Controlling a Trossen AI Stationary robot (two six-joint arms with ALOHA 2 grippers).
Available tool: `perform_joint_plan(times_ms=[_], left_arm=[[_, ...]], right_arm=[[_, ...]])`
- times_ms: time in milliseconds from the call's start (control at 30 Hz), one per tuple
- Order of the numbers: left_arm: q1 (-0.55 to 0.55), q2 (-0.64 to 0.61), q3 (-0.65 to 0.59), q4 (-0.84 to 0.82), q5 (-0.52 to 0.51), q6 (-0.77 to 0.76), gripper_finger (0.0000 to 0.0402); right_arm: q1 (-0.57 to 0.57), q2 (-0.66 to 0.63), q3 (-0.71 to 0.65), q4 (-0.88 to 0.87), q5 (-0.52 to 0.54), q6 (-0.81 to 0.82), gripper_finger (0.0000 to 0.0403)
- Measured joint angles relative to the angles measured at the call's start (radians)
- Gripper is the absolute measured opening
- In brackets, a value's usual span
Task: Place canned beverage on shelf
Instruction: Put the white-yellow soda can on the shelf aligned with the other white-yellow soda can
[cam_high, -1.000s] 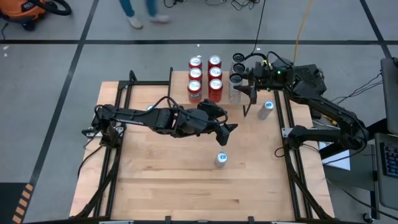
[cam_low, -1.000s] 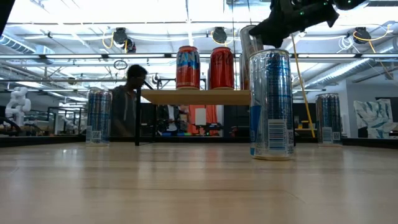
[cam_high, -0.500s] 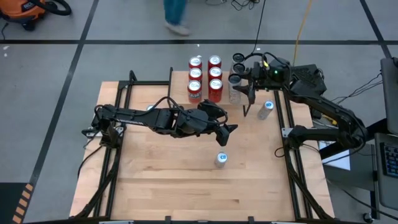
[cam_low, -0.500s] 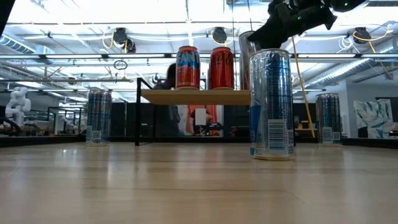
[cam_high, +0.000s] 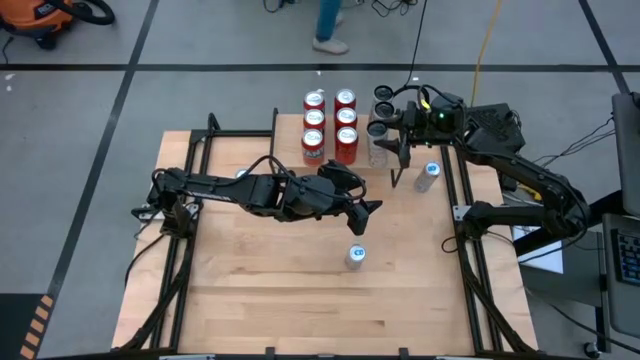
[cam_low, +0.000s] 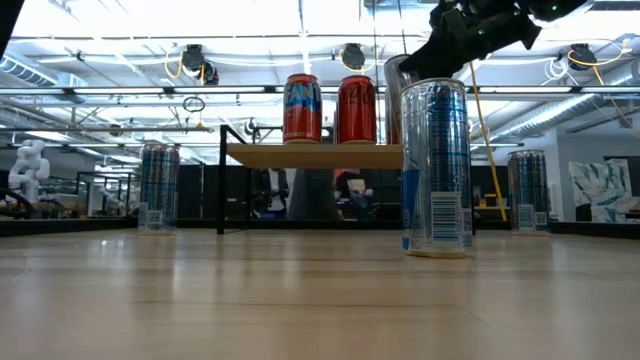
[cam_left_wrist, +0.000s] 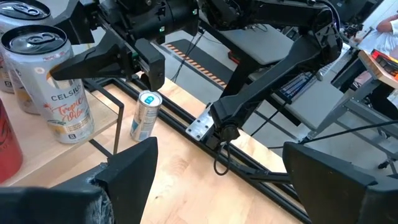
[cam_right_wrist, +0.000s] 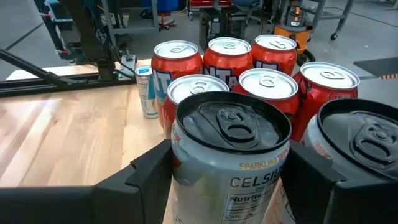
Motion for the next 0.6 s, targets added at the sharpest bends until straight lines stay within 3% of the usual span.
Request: perform_joint_plan(times_ms=[333,600], left_arm=[[0.000,0.000,0.000,-0.002,0.000,0.000,0.0348],[0.000,0.000,0.000,-0.002,0.000,0.000,0.0348]], right_arm=[[0.000,-0.001,0.002,-0.018,0.000,-0.001,0.0225],[0.000,-0.001,0.002,-0.022,0.002,0.001,0.0251]])
